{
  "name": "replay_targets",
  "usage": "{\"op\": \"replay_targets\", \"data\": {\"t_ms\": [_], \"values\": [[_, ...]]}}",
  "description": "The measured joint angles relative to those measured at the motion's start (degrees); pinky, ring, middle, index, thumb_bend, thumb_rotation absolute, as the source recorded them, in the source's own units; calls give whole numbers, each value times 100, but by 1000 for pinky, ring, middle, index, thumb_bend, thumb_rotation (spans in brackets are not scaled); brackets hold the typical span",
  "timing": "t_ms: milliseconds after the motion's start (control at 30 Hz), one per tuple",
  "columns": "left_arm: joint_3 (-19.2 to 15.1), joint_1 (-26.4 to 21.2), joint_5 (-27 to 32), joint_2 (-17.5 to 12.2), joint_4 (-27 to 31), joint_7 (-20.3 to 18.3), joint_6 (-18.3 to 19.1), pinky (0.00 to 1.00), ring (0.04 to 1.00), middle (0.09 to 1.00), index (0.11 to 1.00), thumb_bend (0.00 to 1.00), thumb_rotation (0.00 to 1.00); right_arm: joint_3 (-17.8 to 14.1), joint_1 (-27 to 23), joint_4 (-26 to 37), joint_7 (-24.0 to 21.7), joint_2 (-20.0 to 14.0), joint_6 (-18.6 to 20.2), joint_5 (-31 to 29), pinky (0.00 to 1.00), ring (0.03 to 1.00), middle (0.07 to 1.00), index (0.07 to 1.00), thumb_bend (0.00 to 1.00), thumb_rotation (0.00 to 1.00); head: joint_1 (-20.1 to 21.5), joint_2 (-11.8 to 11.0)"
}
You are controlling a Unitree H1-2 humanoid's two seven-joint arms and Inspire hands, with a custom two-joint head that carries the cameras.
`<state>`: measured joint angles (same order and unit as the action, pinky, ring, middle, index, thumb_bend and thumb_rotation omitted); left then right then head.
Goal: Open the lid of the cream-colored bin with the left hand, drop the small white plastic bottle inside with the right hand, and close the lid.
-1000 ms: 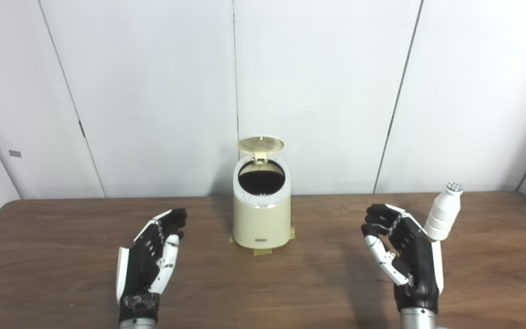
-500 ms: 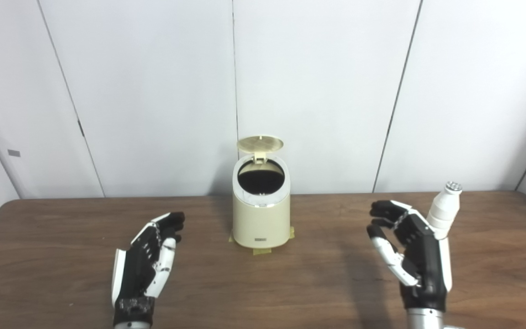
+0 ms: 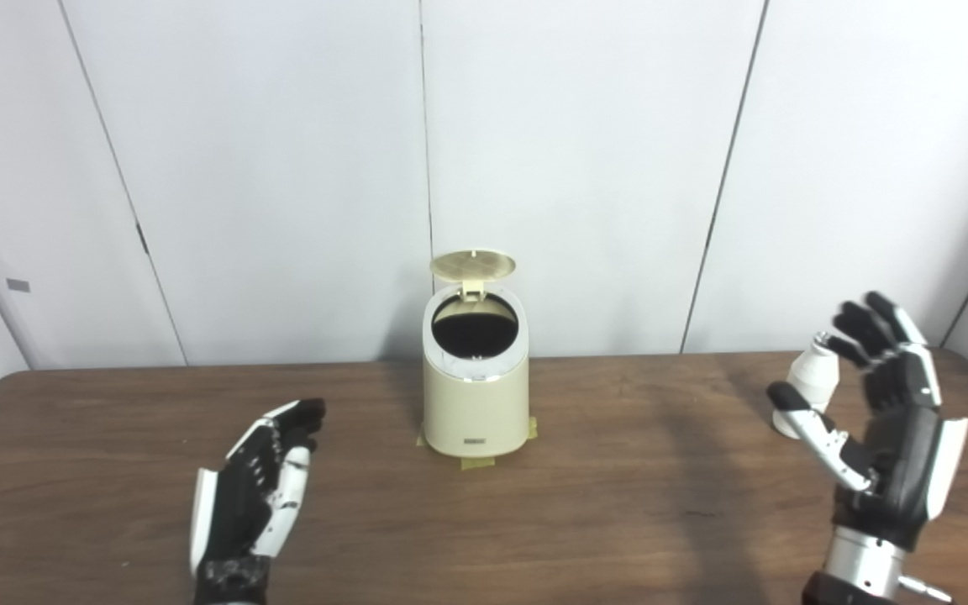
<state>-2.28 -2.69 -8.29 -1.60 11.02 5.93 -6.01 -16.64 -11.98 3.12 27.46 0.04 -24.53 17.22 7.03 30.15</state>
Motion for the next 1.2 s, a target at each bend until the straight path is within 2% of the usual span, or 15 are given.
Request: {"op": "replay_targets", "data": {"t_ms": [67,200,333,433,533,667,733,800,933,1000,1033,1133,1200], "values": [[3,-1,16,-37,-12,-4,-34,719,762,753,731,223,609,-42,-32,-129,122,-80,-3,99,727,786,807,849,819,469,18,9],[16,-1,-65,-51,-16,3,-138,720,751,744,723,205,608,-130,-33,-290,250,-182,68,260,659,749,774,830,840,445,35,26],[51,-1,-81,-51,-16,-7,-178,738,757,743,722,210,618,-169,-33,-468,361,-309,248,438,678,758,780,851,847,446,62,35],[50,-1,-81,-66,-16,-10,-190,725,753,740,720,203,596,-188,-38,-524,421,-374,471,567,689,792,818,884,888,453,88,35],[55,-1,-82,-74,-16,-11,-190,715,747,737,718,200,591,-186,-82,-602,359,-518,760,508,750,851,868,933,900,435,97,35],[64,0,-126,-81,-16,-10,-190,711,749,738,718,204,603,-198,-282,-788,236,-766,1054,258,779,853,894,955,912,434,105,35],[68,0,-133,-80,-17,-11,-190,714,748,736,717,200,609,-193,-350,-819,101,-860,1361,177,575,664,893,956,906,412,105,35],[67,0,-132,-81,-17,-11,-190,714,747,735,715,197,596,-185,-404,-843,-14,-930,1698,120,525,625,892,954,878,352,105,35],[71,-1,-132,-81,-20,-19,-190,730,756,740,719,187,611,-145,-506,-1056,-84,-953,2045,98,428,562,908,942,852,294,123,18],[77,-1,-132,-82,-22,-31,-190,731,755,741,720,191,614,-108,-562,-1205,-148,-974,2212,29,674,803,926,940,840,305,114,9],[80,-2,-132,-82,-22,-32,-190,730,755,741,720,192,613,-92,-596,-1289,-214,-1006,2284,-22,720,843,929,940,839,309,114,9],[82,-2,-125,-81,-22,-33,-189,729,754,741,719,194,610,-32,-669,-1455,-352,-1149,2437,-114,806,907,938,947,860,346,123,0],[83,-3,-119,-81,-22,-35,-189,725,754,741,720,186,602,-27,-771,-1635,-465,-1247,2476,-273,737,853,926,954,871,326,114,-9]]}}
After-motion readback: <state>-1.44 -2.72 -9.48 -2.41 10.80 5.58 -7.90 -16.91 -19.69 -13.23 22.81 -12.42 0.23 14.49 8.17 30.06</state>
